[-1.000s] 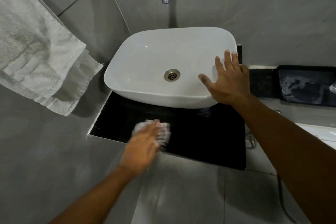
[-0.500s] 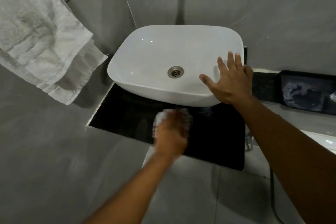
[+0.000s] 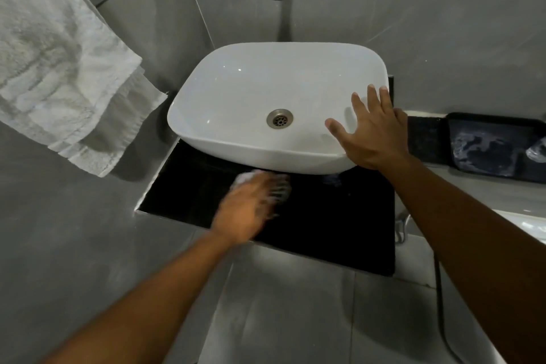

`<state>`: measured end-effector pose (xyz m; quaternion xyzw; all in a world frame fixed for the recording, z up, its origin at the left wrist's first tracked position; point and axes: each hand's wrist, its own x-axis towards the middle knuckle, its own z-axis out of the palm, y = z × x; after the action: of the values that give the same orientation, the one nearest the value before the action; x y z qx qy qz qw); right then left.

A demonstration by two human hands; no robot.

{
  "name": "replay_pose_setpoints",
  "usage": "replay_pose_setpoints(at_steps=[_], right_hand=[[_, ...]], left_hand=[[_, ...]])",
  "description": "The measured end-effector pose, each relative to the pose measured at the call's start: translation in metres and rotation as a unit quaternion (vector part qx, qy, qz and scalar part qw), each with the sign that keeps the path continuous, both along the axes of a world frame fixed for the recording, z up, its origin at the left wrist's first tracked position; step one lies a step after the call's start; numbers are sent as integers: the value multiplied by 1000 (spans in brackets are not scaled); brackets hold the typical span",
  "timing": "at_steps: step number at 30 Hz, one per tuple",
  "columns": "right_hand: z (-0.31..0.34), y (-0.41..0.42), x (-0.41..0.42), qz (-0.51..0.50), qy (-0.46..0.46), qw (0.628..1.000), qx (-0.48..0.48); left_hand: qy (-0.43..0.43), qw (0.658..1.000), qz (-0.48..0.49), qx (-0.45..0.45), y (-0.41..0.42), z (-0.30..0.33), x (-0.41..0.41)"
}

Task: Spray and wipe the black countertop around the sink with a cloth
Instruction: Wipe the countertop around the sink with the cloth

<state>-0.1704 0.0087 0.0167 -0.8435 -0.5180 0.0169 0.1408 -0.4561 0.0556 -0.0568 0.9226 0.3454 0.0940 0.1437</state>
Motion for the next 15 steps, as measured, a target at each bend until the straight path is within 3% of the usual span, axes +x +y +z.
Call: replay_pose_setpoints(at_steps=[6, 11, 15], right_hand=[[-2, 2, 0, -2, -2, 1000, -4], [0, 3, -1, -3, 9, 1000, 0], [2, 1, -2, -3, 16, 1000, 3]], left_hand=[[94, 969, 229, -13, 89, 7, -155], [50, 934, 354, 18, 66, -3, -109], [18, 935, 352, 46, 8, -7, -62]])
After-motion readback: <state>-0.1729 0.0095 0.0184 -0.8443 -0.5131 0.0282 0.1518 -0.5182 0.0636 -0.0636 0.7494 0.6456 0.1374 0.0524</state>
